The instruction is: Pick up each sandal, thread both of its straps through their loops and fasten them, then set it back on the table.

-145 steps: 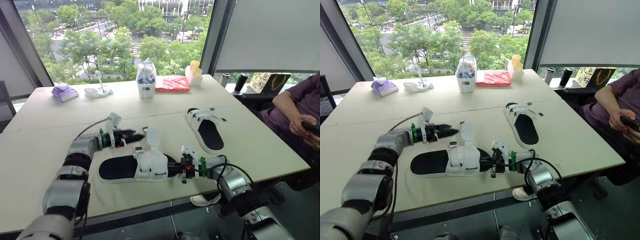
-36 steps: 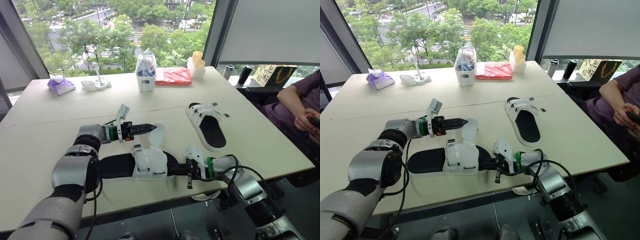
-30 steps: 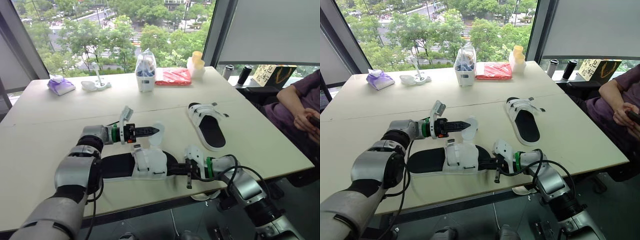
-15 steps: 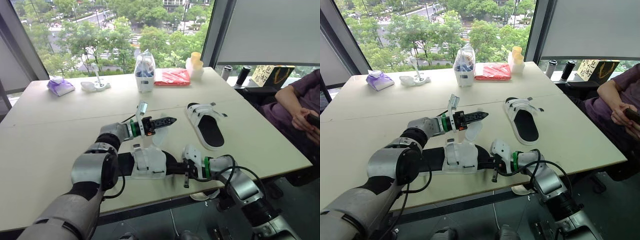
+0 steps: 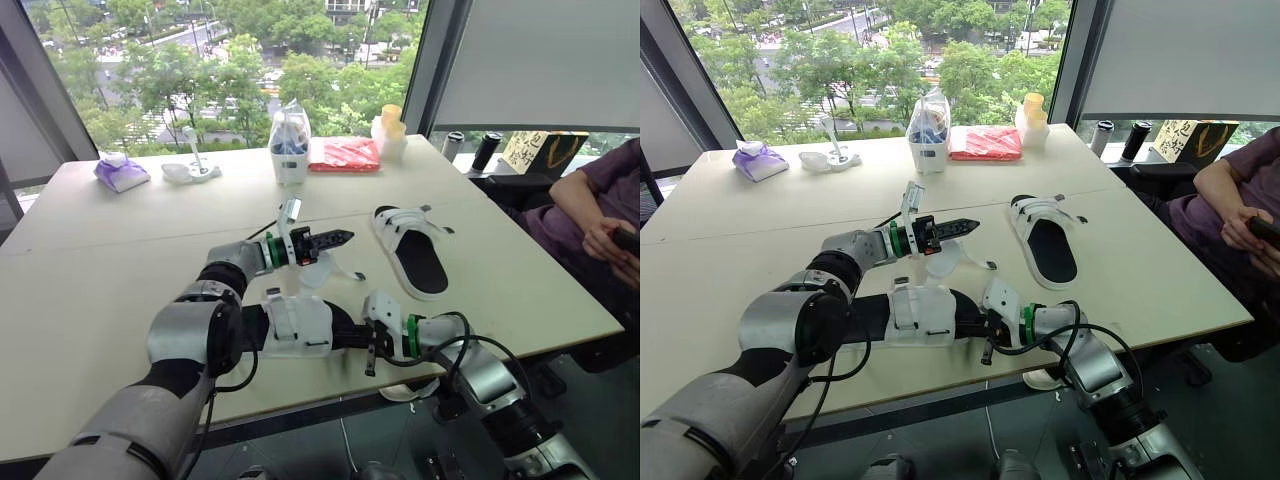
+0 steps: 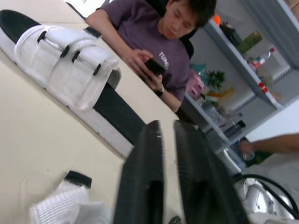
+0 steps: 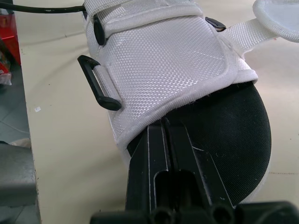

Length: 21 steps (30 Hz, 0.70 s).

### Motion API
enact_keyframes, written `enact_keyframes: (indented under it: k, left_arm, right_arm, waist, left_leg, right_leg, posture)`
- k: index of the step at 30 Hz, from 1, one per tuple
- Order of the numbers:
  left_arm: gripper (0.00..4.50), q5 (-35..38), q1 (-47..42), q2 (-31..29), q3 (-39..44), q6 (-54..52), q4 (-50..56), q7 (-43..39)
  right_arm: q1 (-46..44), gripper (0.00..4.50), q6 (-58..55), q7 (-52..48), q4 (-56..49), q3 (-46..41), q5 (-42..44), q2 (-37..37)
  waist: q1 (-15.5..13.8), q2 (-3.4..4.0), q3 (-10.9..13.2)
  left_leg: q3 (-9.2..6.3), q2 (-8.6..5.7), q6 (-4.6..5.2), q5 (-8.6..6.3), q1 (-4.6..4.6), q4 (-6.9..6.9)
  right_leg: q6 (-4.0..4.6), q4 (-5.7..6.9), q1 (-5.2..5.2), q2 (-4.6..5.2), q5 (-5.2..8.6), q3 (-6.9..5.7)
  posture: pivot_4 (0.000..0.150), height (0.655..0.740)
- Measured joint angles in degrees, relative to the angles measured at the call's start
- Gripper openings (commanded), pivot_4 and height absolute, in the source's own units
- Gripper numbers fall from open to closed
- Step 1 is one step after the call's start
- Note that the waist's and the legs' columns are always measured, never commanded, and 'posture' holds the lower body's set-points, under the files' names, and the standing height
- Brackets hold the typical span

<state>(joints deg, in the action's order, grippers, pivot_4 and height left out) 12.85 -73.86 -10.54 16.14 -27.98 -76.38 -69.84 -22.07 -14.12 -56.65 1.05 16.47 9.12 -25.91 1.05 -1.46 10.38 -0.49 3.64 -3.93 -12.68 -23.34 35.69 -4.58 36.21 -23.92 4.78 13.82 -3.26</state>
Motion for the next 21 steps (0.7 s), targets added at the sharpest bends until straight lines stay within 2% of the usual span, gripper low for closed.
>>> enact_keyframes:
  k: [2, 7, 10, 14, 21]
  left_arm:
    - [1.45, -0.36, 0.0, -1.99, -0.36, -0.09, 0.01, -1.55]
    - [3.97, -1.24, 0.06, -8.47, -1.84, -0.42, 0.1, -6.18]
    - [3.97, -2.64, 2.32, -10.52, -4.03, -0.48, 1.24, -9.06]
    - [3.97, -4.49, 6.97, -10.41, -6.95, -1.05, 1.17, -12.68]
    - [3.97, -6.04, 8.04, -6.25, -8.59, 1.08, 1.17, -10.0]
  right_arm:
    - [-0.11, 0.0, 0.17, -0.09, 0.18, 0.09, 0.01, 0.05]
    - [-0.12, 0.0, 0.62, -0.61, 0.51, -0.01, 0.01, -0.09]
    - [-0.21, 0.0, 0.91, -0.81, 0.95, 0.04, 0.01, -0.01]
    - [-0.29, 0.0, 1.1, -1.14, 1.37, 0.11, 0.01, 0.07]
    - [-0.57, 0.0, 0.62, -1.17, 1.62, 0.1, -0.05, 0.11]
  waist:
    - [0.08, 0.0, 0.0]
    - [-0.14, 0.0, 0.0]
    - [-0.08, 0.03, -0.02]
    - [-0.2, 0.02, -0.02]
    - [-0.23, 0.02, -0.02]
  left_leg:
    - [0.0, 0.02, 0.0, 0.0, 0.01, 0.0]
    - [0.0, 0.05, 0.0, 0.0, 0.0, 0.0]
    - [0.0, 0.05, 0.0, 0.0, 0.05, 0.02]
    - [-0.01, 0.05, 0.0, 0.0, 0.03, 0.12]
    - [-0.03, 0.05, 0.01, -0.01, 0.01, 0.36]
  right_leg:
    - [0.0, 0.0, 0.0, -0.03, 0.0, 0.01]
    - [0.0, 0.01, 0.0, -0.04, 0.0, 0.0]
    - [0.01, 0.01, 0.09, -0.04, 0.0, 0.02]
    - [0.02, 0.02, 0.11, -0.06, -0.01, 0.02]
    - [0.09, 0.02, 0.22, -0.06, -0.05, 0.04]
  posture:
    - [0.15, 0.74]
    - [0.15, 0.74]
    - [0.15, 0.74]
    - [0.15, 0.74]
    - [0.15, 0.74]
